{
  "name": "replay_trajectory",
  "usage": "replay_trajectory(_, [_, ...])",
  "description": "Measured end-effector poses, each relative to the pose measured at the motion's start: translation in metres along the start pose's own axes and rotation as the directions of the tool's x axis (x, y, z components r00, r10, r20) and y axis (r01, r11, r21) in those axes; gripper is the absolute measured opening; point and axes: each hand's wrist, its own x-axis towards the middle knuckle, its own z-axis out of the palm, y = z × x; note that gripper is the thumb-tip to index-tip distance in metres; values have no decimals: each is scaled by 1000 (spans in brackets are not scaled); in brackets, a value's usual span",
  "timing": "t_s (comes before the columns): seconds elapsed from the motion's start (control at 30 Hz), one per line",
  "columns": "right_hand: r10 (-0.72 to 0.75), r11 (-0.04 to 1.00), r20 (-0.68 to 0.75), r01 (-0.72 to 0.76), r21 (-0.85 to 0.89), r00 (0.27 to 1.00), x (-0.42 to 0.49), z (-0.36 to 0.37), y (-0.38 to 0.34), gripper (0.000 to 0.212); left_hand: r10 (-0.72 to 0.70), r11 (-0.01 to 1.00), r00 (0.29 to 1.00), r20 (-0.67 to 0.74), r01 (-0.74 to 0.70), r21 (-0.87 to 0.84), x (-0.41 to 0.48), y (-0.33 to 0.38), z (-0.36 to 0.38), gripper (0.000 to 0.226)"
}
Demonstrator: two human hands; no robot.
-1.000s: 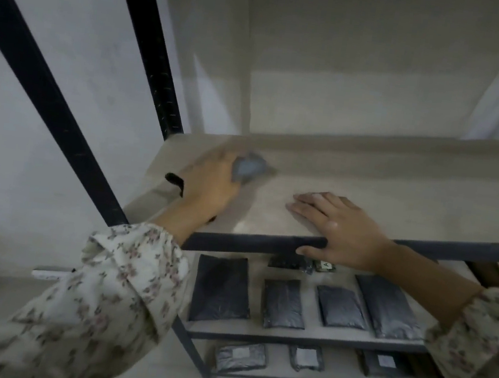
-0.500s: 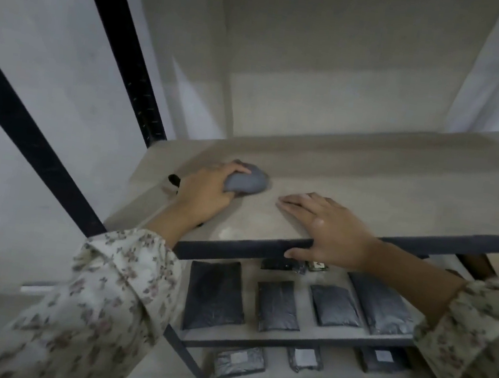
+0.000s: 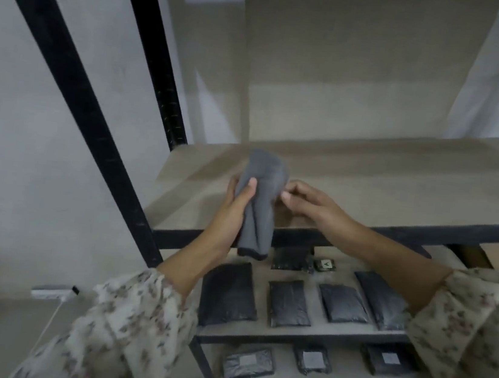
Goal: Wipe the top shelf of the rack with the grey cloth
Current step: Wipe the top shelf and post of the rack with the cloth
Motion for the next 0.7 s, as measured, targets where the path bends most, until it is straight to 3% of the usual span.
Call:
replay_trajectory(0.07, [63,961,-73,-41,273,995,5,21,-5,17,-26,994,999,-29,29,104,5,-2,3,53])
replay_trajectory(0.13, [151,928,-135,-94,362,979,10,30,-13,26,45,928,999,3,-43,371,9,-6,-3,39])
replay_trajectory(0.2, [224,930,-182,-154,334,957,15,27,-24,28,160,709,984,74,-166,685,18,-8,-19,38])
replay_trajectory(0.23, [206,958,-236,-146,247,950,20,19,-27,28,225,582,970,95,-212,785,21,-8,-30,40])
replay_trajectory(0.3, [50,988,-372,-100,-115,927,28,-2,-32,32,317,370,943,98,-219,903,29,-12,-53,37])
replay_trajectory(0.33, [-23,934,-405,-125,-336,914,31,-14,-33,33,329,275,940,91,-188,943,33,-16,-65,36])
replay_trajectory(0.4, [-11,678,-429,-308,-667,903,40,-36,-24,41,296,170,953,64,-119,978,36,-23,-81,36])
replay_trajectory(0.47, [59,459,-452,-427,-779,890,50,-46,-5,47,291,161,955,54,-105,981,36,-29,-86,37])
replay_trajectory(0.5, [69,424,-443,-428,-798,894,56,-44,4,46,298,148,953,61,-109,983,37,-31,-85,37])
replay_trajectory(0.6, [30,396,-328,-312,-864,944,68,-25,10,37,322,90,943,89,-124,988,38,-32,-83,36])
replay_trajectory(0.7, [-51,434,-174,-135,-891,983,65,-5,5,35,327,86,943,63,-96,992,38,-32,-82,35])
